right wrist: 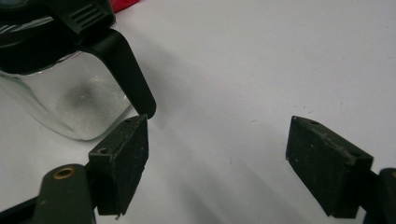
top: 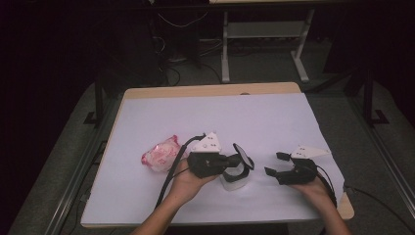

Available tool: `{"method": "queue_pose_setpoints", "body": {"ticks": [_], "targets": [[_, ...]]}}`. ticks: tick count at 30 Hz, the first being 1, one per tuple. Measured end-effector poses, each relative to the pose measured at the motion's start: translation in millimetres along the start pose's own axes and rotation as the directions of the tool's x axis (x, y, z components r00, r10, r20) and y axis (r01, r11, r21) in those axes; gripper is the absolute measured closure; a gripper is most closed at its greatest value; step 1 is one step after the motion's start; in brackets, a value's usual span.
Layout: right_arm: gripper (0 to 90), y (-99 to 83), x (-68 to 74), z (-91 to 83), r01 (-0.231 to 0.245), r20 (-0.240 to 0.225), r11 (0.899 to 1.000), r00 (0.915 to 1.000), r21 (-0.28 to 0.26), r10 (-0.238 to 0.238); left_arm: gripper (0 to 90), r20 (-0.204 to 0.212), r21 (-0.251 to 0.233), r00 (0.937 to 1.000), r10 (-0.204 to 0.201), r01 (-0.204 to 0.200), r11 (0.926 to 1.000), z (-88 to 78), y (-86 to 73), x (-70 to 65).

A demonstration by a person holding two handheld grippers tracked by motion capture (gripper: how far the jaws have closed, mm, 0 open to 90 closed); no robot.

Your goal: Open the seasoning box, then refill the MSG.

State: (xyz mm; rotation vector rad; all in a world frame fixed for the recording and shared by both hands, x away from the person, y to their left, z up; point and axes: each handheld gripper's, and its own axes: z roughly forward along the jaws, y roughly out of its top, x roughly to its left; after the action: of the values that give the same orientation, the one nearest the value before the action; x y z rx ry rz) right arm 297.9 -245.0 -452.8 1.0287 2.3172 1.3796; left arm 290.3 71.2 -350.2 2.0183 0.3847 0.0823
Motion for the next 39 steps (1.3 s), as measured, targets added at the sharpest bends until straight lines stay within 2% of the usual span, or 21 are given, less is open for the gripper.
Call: {"method": "queue_pose_setpoints", "body": {"ticks": [5, 14, 27, 39], "targets": [[20.8, -0.4, -0.8, -0.2, 0.0, 0.0, 1.0, 1.0, -0.001, 0.0, 90.0, -0.007, -0.004, 1.0, 0.007, -0.008, 1.0, 6.2, 9.4, 2.4], [20.8, -0.8, -1.3, -0.8, 0.0, 0.002, 1.0, 1.0, -0.003, 0.0, 90.0, 0.011, -0.006, 0.9998, 0.015, -0.015, 0.9999, 23.9, 22.2, 5.2], [20.8, -0.9, -1.3, -1.1, 0.0, -0.001, 1.0, 1.0, -0.004, 0.0, 89.9, 0.025, 0.005, 0.9992, 0.031, -0.031, 0.9995, 36.7, 29.6, 8.9], [20.8, -1.2, -1.2, -1.6, 0.001, -0.001, 1.0, 1.0, -0.004, -0.001, 89.9, 0.042, -0.002, 0.9989, 0.022, -0.022, 0.9998, 43.0, 30.0, 11.2]]}}
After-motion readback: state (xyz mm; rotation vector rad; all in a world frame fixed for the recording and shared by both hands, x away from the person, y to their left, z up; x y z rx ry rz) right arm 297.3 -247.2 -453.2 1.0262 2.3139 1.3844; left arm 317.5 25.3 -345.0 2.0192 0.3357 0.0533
